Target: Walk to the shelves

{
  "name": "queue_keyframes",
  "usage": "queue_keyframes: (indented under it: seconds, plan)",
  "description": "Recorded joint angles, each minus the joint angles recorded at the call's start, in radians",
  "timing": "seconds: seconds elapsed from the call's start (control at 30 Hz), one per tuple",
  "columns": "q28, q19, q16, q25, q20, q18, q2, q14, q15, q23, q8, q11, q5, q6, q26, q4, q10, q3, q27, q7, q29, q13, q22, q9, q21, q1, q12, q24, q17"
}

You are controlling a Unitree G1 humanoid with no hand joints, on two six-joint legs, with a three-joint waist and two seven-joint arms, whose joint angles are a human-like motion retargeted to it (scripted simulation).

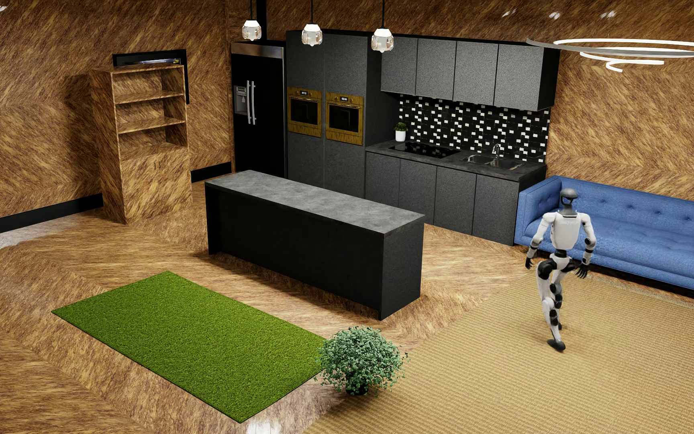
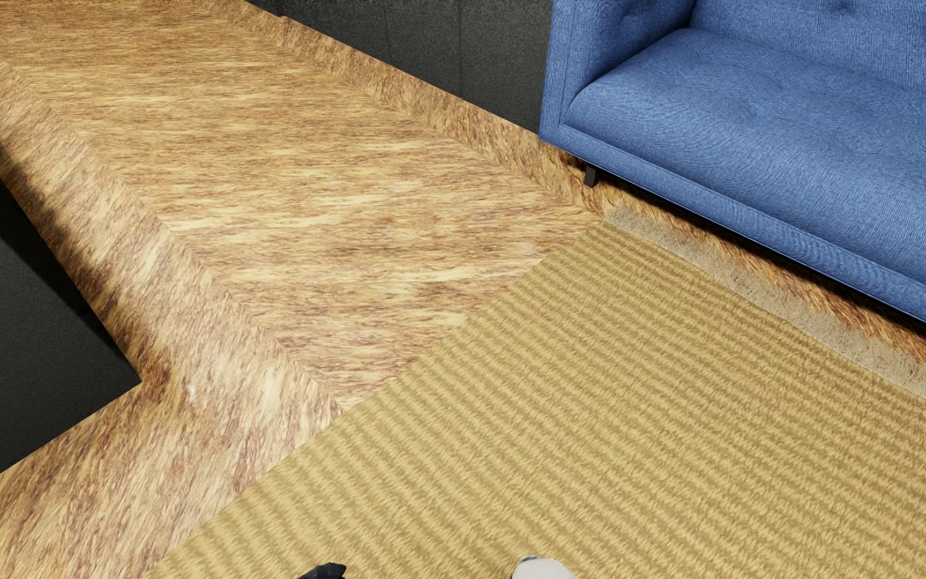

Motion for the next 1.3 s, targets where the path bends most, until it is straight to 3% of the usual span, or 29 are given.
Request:
queue_keyframes:
  seconds: [0.07, 0.1, 0.13, 0.17, 0.2, 0.23, 0.27, 0.3, 0.37, 0.4, 0.43, 0.5, 0.53, 0.57, 0.6, 0.63, 0.67, 0.7, 0.73, 0.8, 0.9, 0.93, 1.0, 1.03, 1.07, 1.1, 1.13, 1.2, 1.3]
  plan:
    - [0.000, 0.000, 0.013, 0.000, 0.035, 0.000, -0.037, 0.006, 0.020, 0.032, 0.000, -0.144, -0.008, 0.005, 0.000, 0.010, 0.004, -0.028, 0.000, 0.000, 0.000, 0.003, -0.025, -0.026, 0.007, 0.058, -0.037, 0.000, 0.003]
    - [0.000, 0.000, 0.014, 0.000, 0.039, 0.000, -0.052, 0.052, -0.028, 0.039, 0.000, -0.071, 0.014, 0.021, 0.000, 0.039, 0.036, -0.048, 0.000, 0.000, 0.000, 0.010, -0.048, -0.016, -0.007, 0.101, -0.029, 0.000, 0.004]
    - [0.000, 0.000, 0.007, 0.000, 0.063, 0.000, -0.031, 0.132, 0.010, 0.068, 0.000, 0.001, 0.033, 0.027, 0.000, 0.063, 0.092, -0.068, 0.000, 0.000, 0.000, 0.013, -0.059, -0.022, 0.025, 0.139, 0.003, 0.000, 0.000]
    - [0.000, 0.000, -0.023, 0.000, 0.093, 0.000, -0.066, 0.288, 0.050, 0.095, 0.000, 0.088, 0.046, 0.048, 0.000, 0.090, 0.230, -0.074, 0.000, 0.000, 0.000, 0.018, -0.034, -0.053, 0.016, 0.089, 0.032, 0.000, 0.006]
    - [0.000, 0.000, -0.051, 0.000, 0.100, 0.000, -0.023, 0.456, 0.007, 0.128, 0.000, 0.169, 0.091, 0.070, 0.000, 0.132, 0.437, -0.066, 0.000, 0.000, 0.000, 0.023, 0.008, -0.041, 0.004, 0.038, 0.065, 0.000, 0.014]
    - [0.000, 0.000, -0.058, 0.000, 0.057, 0.000, 0.027, 0.498, -0.046, 0.132, 0.000, 0.180, 0.112, 0.065, 0.000, 0.129, 0.701, -0.035, 0.000, 0.000, 0.000, 0.017, 0.027, -0.033, -0.021, -0.074, 0.081, 0.000, 0.021]
    - [0.000, 0.000, -0.066, 0.000, 0.027, 0.000, 0.128, 0.463, -0.082, 0.127, 0.000, 0.145, 0.136, 0.082, 0.000, 0.154, 0.927, -0.004, 0.000, 0.000, 0.000, 0.004, 0.042, -0.011, 0.002, -0.200, 0.085, 0.000, 0.020]
    - [0.000, 0.000, -0.071, 0.000, -0.036, 0.000, 0.212, 0.467, -0.094, 0.110, 0.000, 0.099, 0.123, 0.065, 0.000, 0.137, 1.001, 0.056, 0.000, 0.000, 0.000, -0.010, 0.058, -0.007, 0.018, -0.322, 0.089, 0.000, 0.013]
    - [0.000, 0.000, -0.077, 0.000, -0.070, 0.000, 0.383, 0.581, -0.108, 0.045, 0.000, -0.009, 0.107, 0.024, 0.000, 0.103, 0.769, 0.182, 0.000, 0.000, 0.000, -0.045, 0.106, 0.019, 0.038, -0.482, 0.132, 0.000, -0.003]
    - [0.000, 0.000, -0.076, 0.000, -0.067, 0.000, 0.446, 0.708, -0.115, 0.016, 0.000, -0.050, 0.108, 0.019, 0.000, 0.097, 0.542, 0.222, 0.000, 0.000, 0.000, -0.069, 0.134, 0.021, 0.013, -0.547, 0.154, 0.000, -0.006]
    - [0.000, 0.000, -0.068, 0.000, -0.070, 0.000, 0.514, 0.732, -0.126, -0.048, 0.000, -0.090, 0.109, 0.012, 0.000, 0.096, 0.311, 0.251, 0.000, 0.000, 0.000, -0.081, 0.142, 0.017, -0.005, -0.584, 0.176, 0.000, -0.018]
    - [0.000, 0.000, -0.057, 0.000, -0.102, 0.000, 0.604, 0.254, -0.174, -0.130, 0.000, -0.105, 0.093, 0.002, 0.000, 0.085, 0.071, 0.291, 0.000, 0.000, 0.000, -0.106, 0.168, 0.000, -0.065, -0.622, 0.205, 0.000, -0.040]
    - [0.000, 0.000, -0.039, 0.000, -0.134, 0.000, 0.640, 0.231, -0.189, -0.146, 0.000, -0.094, 0.090, -0.006, 0.000, 0.080, 0.064, 0.305, 0.000, 0.000, 0.000, -0.105, 0.147, -0.003, -0.089, -0.649, 0.224, 0.000, -0.046]
    - [0.000, 0.000, -0.032, 0.000, -0.144, 0.000, 0.673, 0.375, -0.168, -0.151, 0.000, -0.068, 0.093, -0.009, 0.000, 0.069, 0.105, 0.318, 0.000, 0.000, 0.000, -0.093, 0.149, -0.007, -0.117, -0.666, 0.241, 0.000, -0.045]
    - [0.000, 0.000, -0.031, 0.000, -0.133, 0.000, 0.690, 0.500, -0.075, -0.153, 0.000, 0.006, 0.071, -0.029, 0.000, 0.039, 0.151, 0.315, 0.000, 0.000, 0.000, -0.065, 0.150, -0.015, -0.157, -0.655, 0.264, 0.000, -0.039]
    - [0.000, 0.000, -0.034, 0.000, -0.141, 0.000, 0.609, 0.579, 0.099, -0.113, 0.000, 0.216, 0.025, -0.053, 0.000, -0.007, 0.203, 0.298, 0.000, 0.000, 0.000, -0.052, 0.163, -0.029, -0.153, -0.647, 0.272, 0.000, -0.026]
    - [0.000, 0.000, -0.035, 0.000, -0.152, 0.000, 0.505, 0.565, 0.176, -0.071, 0.000, 0.465, 0.015, -0.055, 0.000, -0.034, 0.250, 0.258, 0.000, 0.000, 0.000, -0.038, 0.183, -0.029, -0.137, -0.606, 0.268, 0.000, -0.023]
    - [0.000, 0.000, -0.027, 0.000, -0.145, 0.000, 0.397, 0.502, 0.050, -0.043, 0.000, 0.654, -0.014, -0.081, 0.000, -0.062, 0.238, 0.236, 0.000, 0.000, 0.000, -0.036, 0.162, -0.008, -0.122, -0.522, 0.262, 0.000, -0.019]
    - [0.000, 0.000, -0.026, 0.000, -0.144, 0.000, 0.299, 0.428, -0.057, -0.019, 0.000, 0.709, -0.007, -0.081, 0.000, -0.059, 0.192, 0.207, 0.000, 0.000, 0.000, -0.042, 0.153, 0.016, -0.087, -0.410, 0.246, 0.000, -0.012]
    - [0.000, 0.000, -0.016, 0.000, -0.143, 0.000, 0.173, 0.305, -0.136, 0.009, 0.000, 0.495, 0.017, -0.051, 0.000, -0.039, 0.137, 0.088, 0.000, 0.000, 0.000, -0.019, 0.157, 0.031, -0.029, -0.240, 0.187, 0.000, -0.009]
    - [0.000, 0.000, -0.006, 0.000, -0.043, 0.000, 0.035, 0.087, -0.051, 0.004, 0.000, -0.057, 0.027, 0.001, 0.000, -0.008, 0.037, -0.013, 0.000, 0.000, 0.000, 0.043, 0.081, 0.001, -0.067, -0.061, 0.113, 0.000, -0.026]
    - [0.000, 0.000, 0.002, 0.000, 0.002, 0.000, -0.006, 0.042, -0.024, 0.010, 0.000, -0.124, 0.016, 0.012, 0.000, 0.008, 0.026, -0.036, 0.000, 0.000, 0.000, 0.057, 0.040, -0.012, -0.083, -0.007, 0.108, 0.000, -0.028]
    - [0.000, 0.000, 0.005, 0.000, 0.003, 0.000, -0.046, -0.004, 0.033, 0.027, 0.000, -0.018, -0.010, 0.053, 0.000, 0.020, 0.091, -0.109, 0.000, 0.000, 0.000, 0.088, 0.021, -0.021, -0.070, 0.075, 0.094, 0.000, -0.046]
    - [0.000, 0.000, 0.003, 0.000, 0.098, 0.000, -0.087, 0.114, 0.079, 0.039, 0.000, 0.107, 0.019, 0.088, 0.000, 0.047, 0.221, -0.129, 0.000, 0.000, 0.000, 0.103, -0.022, -0.030, -0.127, 0.057, 0.091, 0.000, -0.034]
    - [0.000, 0.000, -0.029, 0.000, 0.033, 0.000, -0.046, 0.353, 0.047, 0.086, 0.000, 0.182, 0.030, 0.123, 0.000, 0.063, 0.435, -0.138, 0.000, 0.000, 0.000, 0.086, 0.037, -0.019, -0.085, 0.010, 0.102, 0.000, -0.041]
    - [0.000, 0.000, -0.037, 0.000, 0.013, 0.000, -0.013, 0.524, -0.006, 0.115, 0.000, 0.224, 0.033, 0.126, 0.000, 0.068, 0.655, -0.100, 0.000, 0.000, 0.000, 0.071, 0.048, -0.011, -0.079, -0.079, 0.100, 0.000, -0.032]
    - [0.000, 0.000, -0.046, 0.000, -0.034, 0.000, 0.046, 0.590, -0.043, 0.130, 0.000, 0.219, 0.037, 0.132, 0.000, 0.092, 0.798, -0.055, 0.000, 0.000, 0.000, 0.058, 0.058, -0.002, -0.073, -0.182, 0.093, 0.000, -0.018]
    - [0.000, 0.000, -0.084, 0.000, -0.056, 0.000, 0.226, 0.585, -0.071, 0.104, 0.000, 0.130, -0.006, 0.100, 0.000, 0.089, 0.827, 0.034, 0.000, 0.000, 0.000, 0.046, 0.133, 0.009, -0.062, -0.399, 0.103, 0.000, 0.005]
    - [0.000, 0.000, -0.073, 0.000, -0.092, 0.000, 0.492, 0.664, -0.177, -0.053, 0.000, -0.023, -0.049, 0.033, 0.000, 0.090, 0.464, 0.215, 0.000, 0.000, 0.000, 0.062, 0.126, 0.000, -0.036, -0.661, 0.191, 0.000, -0.007]
